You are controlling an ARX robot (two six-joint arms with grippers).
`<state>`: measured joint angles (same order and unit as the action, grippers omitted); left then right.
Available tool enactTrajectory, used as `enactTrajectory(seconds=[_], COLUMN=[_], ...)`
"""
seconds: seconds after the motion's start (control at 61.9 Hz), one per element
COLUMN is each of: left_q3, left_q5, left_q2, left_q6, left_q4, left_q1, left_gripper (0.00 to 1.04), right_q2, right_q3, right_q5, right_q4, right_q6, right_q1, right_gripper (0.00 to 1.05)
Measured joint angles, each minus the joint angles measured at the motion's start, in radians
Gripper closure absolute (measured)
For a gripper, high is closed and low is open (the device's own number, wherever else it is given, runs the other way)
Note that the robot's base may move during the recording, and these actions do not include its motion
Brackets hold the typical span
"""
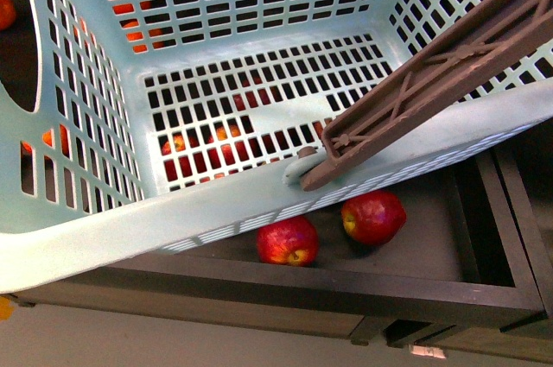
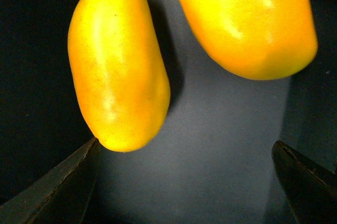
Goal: Pick mango and avocado into basket
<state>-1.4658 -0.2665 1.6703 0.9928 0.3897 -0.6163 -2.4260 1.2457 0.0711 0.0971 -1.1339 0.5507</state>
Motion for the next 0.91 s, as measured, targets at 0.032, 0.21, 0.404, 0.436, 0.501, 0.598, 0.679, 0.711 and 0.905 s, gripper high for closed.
enactTrajectory(seconds=[0.032,0.21,0.404,0.436,0.501,0.598,0.679,0.711,0.905], left_q3=[0.0,0.0,0.0,0.0,0.0,0.0,0.0,0.0,0.0], left_q5=[-0.001,-0.001,0.0,0.0,0.0,0.001,0.0,0.0,-0.001], left_q2=[0.0,0.0,0.0,0.0,0.0,0.0,0.0,0.0,0.0], left_q6=[0.0,0.0,0.0,0.0,0.0,0.0,0.0,0.0,0.0], left_q4=[0.0,0.0,0.0,0.0,0.0,0.0,0.0,0.0,0.0], left_q1=[0.0,0.0,0.0,0.0,0.0,0.0,0.0,0.0,0.0], left_gripper=[0.9,0.9,0.9,0.9,0.9,0.9,0.9,0.9,0.9], right_q2=[-0.006,-0.068,-0.168,-0.19,-0.232,-0.277,-0.311,-0.319,-0.358], right_q3=[0.013,0.117,0.248,0.276,0.341,0.414,0.47,0.483,0.563], right_q5=[0.0,0.005,0.015,0.014,0.01,0.012,0.013,0.015,0.018], right_q4=[-0.005,-0.042,-0.088,-0.1,-0.124,-0.151,-0.164,-0.168,-0.2], right_q6=[-0.002,-0.006,-0.006,-0.002,0.002,0.009,0.018,0.025,0.059], right_q1=[0.0,0.0,0.0,0.0,0.0,0.0,-0.001,-0.001,0.003], right_gripper=[0.09,0.09,0.09,0.09,0.09,0.09,0.09,0.09,0.17])
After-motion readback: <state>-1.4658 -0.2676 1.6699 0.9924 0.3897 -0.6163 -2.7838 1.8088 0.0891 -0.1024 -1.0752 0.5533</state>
